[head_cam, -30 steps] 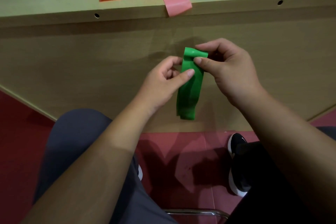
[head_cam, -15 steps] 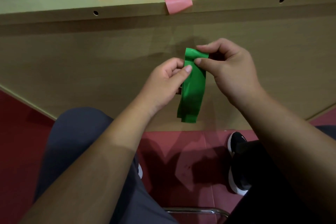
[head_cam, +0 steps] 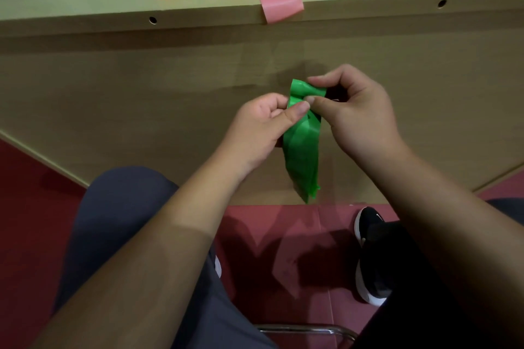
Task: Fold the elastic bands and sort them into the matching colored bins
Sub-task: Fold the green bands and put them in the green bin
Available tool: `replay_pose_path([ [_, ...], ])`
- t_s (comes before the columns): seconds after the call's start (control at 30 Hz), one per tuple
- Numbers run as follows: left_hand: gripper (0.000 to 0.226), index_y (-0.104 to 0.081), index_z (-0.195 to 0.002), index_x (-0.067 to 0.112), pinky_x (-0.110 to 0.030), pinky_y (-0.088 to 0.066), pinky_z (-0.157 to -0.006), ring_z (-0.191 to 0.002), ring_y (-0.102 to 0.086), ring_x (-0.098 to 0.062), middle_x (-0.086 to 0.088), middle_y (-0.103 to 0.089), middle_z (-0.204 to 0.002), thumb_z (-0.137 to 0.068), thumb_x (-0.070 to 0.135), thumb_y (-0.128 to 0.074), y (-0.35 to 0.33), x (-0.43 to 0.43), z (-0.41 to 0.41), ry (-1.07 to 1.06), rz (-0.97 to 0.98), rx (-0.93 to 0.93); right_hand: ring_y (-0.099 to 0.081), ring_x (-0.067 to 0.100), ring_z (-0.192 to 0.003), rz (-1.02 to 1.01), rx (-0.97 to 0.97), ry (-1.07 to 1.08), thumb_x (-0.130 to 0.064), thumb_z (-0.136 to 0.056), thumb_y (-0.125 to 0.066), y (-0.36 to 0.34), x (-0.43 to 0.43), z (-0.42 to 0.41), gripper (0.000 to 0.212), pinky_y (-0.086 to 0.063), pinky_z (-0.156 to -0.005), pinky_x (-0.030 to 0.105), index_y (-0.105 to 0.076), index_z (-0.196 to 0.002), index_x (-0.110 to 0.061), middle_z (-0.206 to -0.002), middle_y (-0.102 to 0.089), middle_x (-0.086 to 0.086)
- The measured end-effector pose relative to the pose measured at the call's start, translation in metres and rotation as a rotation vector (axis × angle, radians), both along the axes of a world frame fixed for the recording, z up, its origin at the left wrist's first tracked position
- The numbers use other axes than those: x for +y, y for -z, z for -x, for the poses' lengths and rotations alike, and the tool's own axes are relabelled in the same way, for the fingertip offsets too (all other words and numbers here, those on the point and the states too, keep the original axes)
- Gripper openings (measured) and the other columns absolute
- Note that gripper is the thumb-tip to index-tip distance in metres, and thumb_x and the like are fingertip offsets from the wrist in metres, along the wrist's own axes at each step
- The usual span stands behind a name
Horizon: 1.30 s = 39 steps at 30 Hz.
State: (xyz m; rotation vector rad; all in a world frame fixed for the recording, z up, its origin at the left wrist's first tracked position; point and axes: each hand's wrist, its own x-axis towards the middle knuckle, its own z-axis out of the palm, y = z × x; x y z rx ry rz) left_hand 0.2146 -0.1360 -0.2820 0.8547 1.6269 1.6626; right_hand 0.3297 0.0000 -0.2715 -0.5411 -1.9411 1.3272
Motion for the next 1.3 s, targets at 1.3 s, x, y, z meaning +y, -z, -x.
replay_pose_path([
  [1.3,0.015,-0.069,-0.113,0.011,-0.022,-0.052,-0.056,-0.067,-0.069,-0.008,0.001,-0.075,-0.08,-0.108,0.021,-0.059,-0.007,-0.001,0.009,-0.01,0.051,0.03,-0.069,0.013,-0.094,0.208,-0.058,-0.225,0.009,-0.091,-0.074,-0.002,0.006,-0.003,0.028,-0.058,-0.091,0.032,-0.07,-0.117,-0.002,-0.101,-0.074,0.003],
])
